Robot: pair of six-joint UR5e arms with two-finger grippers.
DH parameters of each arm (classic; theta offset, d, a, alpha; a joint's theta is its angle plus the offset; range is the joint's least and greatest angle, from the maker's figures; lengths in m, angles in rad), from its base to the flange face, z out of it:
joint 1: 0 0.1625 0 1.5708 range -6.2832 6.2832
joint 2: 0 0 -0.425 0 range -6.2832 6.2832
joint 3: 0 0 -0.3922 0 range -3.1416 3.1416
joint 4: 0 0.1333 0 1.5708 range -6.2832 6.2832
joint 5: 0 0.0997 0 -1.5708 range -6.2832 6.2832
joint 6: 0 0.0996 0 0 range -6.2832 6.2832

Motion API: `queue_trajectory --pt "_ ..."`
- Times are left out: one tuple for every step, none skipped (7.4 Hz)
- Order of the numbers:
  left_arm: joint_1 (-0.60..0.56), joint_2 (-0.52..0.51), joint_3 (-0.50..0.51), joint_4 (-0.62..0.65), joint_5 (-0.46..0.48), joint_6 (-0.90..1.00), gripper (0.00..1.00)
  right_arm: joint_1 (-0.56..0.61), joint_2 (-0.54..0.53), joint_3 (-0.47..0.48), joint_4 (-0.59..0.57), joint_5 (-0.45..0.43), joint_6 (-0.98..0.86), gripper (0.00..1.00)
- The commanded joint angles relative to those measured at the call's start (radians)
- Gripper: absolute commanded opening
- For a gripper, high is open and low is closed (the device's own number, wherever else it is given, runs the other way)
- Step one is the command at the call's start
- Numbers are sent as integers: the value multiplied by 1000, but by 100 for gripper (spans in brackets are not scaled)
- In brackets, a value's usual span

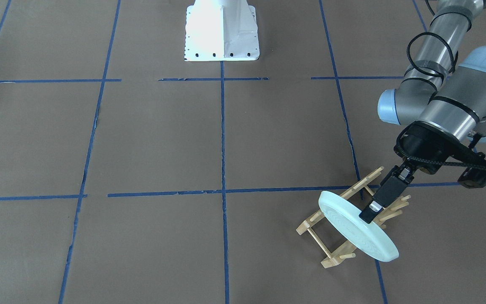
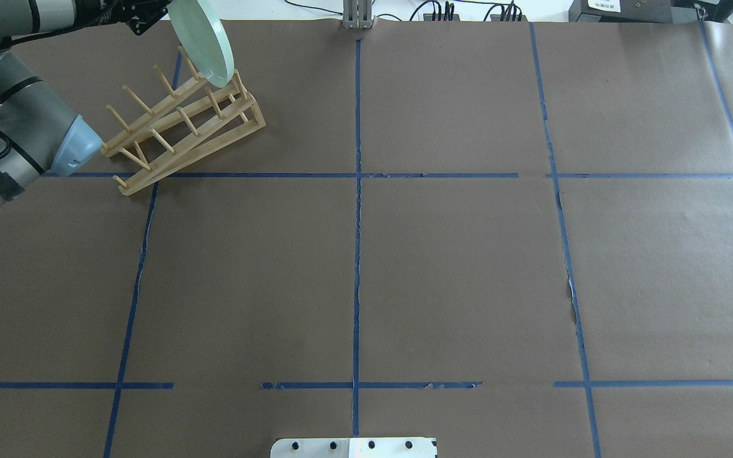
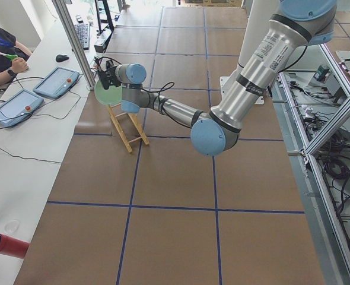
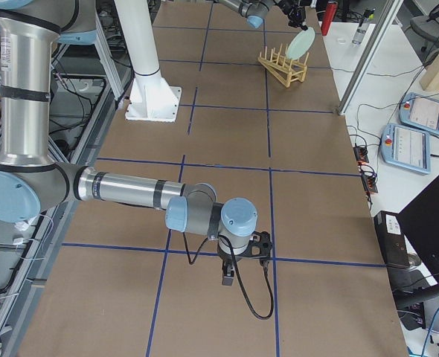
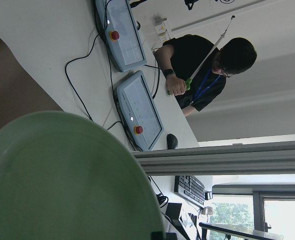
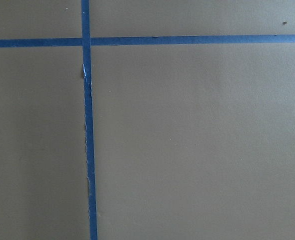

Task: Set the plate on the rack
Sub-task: 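Lower the plate into a slot of the wooden rack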

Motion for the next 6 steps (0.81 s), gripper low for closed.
queue_trajectory --pt "17 3 27 -2 0 39 0 -1 0 0 0 0 0 100" --pt "20 4 31 -2 0 40 0 -1 0 0 0 0 0 100" --pt "25 7 31 -2 0 57 0 1 0 0 0 0 0 100" --pt "25 7 31 -2 0 59 0 1 0 0 0 0 0 100" --pt "25 9 32 -2 0 60 0 1 0 0 0 0 0 100" --pt "25 9 32 0 1 65 15 -1 0 0 0 0 0 100"
